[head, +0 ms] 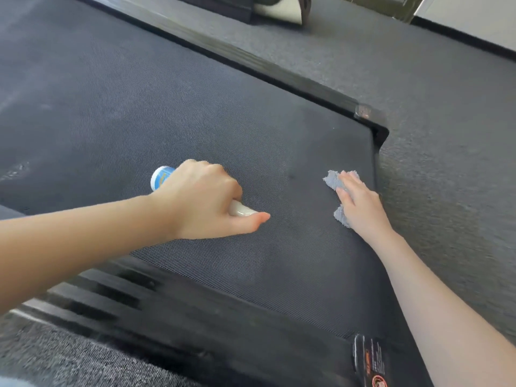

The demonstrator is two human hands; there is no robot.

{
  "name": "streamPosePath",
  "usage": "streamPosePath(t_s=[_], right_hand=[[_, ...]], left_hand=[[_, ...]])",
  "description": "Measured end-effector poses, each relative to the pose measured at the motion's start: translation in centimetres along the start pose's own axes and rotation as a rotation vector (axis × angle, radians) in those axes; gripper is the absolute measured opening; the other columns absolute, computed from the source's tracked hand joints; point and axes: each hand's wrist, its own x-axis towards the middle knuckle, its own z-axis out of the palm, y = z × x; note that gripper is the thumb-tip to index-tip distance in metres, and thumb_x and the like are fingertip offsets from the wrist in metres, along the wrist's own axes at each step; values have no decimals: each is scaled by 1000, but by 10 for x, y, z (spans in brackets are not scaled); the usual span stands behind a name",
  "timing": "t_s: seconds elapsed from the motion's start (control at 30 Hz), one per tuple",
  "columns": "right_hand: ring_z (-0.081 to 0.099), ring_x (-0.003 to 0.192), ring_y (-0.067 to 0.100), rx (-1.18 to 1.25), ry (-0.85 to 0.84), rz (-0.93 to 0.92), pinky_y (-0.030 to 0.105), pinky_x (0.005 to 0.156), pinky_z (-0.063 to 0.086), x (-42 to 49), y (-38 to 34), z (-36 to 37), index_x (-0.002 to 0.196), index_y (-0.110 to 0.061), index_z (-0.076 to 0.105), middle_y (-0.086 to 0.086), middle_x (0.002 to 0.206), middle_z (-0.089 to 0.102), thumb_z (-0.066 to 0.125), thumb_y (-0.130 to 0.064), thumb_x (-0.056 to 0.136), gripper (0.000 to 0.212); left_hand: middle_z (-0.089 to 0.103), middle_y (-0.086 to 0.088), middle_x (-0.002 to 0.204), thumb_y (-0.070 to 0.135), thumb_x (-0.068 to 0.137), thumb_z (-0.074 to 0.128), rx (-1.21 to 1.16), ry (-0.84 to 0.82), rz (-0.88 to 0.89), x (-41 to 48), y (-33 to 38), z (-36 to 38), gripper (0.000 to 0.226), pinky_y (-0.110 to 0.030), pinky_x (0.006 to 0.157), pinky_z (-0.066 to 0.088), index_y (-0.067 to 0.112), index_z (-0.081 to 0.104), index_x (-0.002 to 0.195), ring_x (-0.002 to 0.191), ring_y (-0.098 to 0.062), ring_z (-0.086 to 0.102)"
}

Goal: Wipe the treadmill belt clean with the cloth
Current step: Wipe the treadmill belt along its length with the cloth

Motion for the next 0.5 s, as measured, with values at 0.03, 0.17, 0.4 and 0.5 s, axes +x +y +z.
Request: streamPosePath(t_s=[0.03, 0.17, 0.4, 0.5], right_hand=[[17, 142, 13, 4, 4, 3, 20, 111, 9, 0, -2, 1, 140, -9, 38, 4, 150, 31, 39, -14, 99, 41], [22, 141, 18, -12, 10, -12, 26, 111, 15, 7, -12, 4, 139, -11, 41, 5, 149, 34, 37, -14, 100, 39], [21, 142, 17, 10, -41, -110, 16, 106, 13, 38, -64, 27, 140, -11, 38, 4, 151, 29, 39, -17, 100, 41], [20, 142, 16, 15, -90, -188, 16, 107, 12, 48, -89, 44, 141, -13, 37, 3, 152, 28, 40, -18, 99, 42]], left_hand=[[45, 3, 49, 80, 61, 0, -15, 2, -22, -2, -5, -1, 77, -26, 47, 21, 13, 36, 52, 49, -18, 43], [49, 4, 51, 87, 60, 0, -74, 25, -133, -15, -32, -4, 85, -26, 48, 25, 13, 42, 53, 50, -13, 46], [51, 2, 54, 89, 59, -2, -50, 44, -215, -30, -60, -1, 87, -29, 53, 34, 14, 43, 53, 56, -21, 51], [51, 1, 53, 89, 58, 0, -76, 52, -246, -34, -67, -4, 86, -28, 52, 34, 14, 41, 52, 53, -19, 50]])
